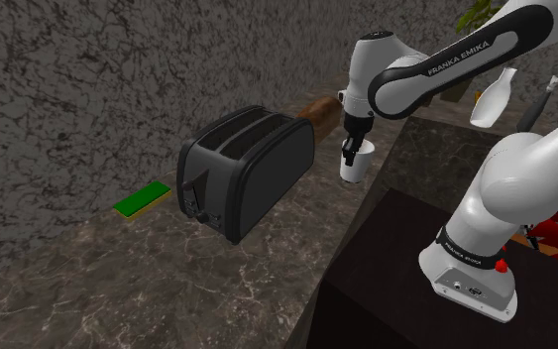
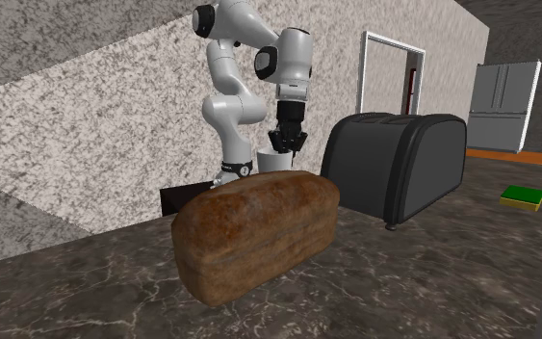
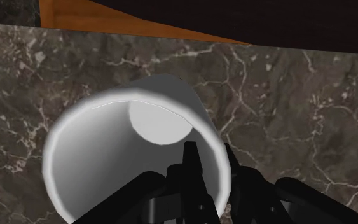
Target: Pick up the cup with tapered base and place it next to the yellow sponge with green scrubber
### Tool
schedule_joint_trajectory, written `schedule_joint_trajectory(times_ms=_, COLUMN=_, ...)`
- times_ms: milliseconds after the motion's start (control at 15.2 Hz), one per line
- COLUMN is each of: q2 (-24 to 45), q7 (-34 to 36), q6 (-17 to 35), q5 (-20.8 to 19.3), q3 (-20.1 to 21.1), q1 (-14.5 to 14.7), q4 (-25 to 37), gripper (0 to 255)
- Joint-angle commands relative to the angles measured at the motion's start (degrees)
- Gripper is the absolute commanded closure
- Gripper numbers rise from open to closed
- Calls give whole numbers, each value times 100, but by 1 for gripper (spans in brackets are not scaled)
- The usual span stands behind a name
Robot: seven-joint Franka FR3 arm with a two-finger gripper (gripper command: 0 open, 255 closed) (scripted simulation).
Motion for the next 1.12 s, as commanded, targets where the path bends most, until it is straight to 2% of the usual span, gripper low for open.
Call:
schedule_joint_trajectory(times_ms=0, q2=1, q7=0, q6=2, q5=-1, q3=0, q1=-1, q4=1, gripper=255)
schedule_joint_trajectory(times_ms=1056, q2=-664, q7=-161, q6=-1504, q5=123, q3=8, q1=56, q4=847, gripper=255)
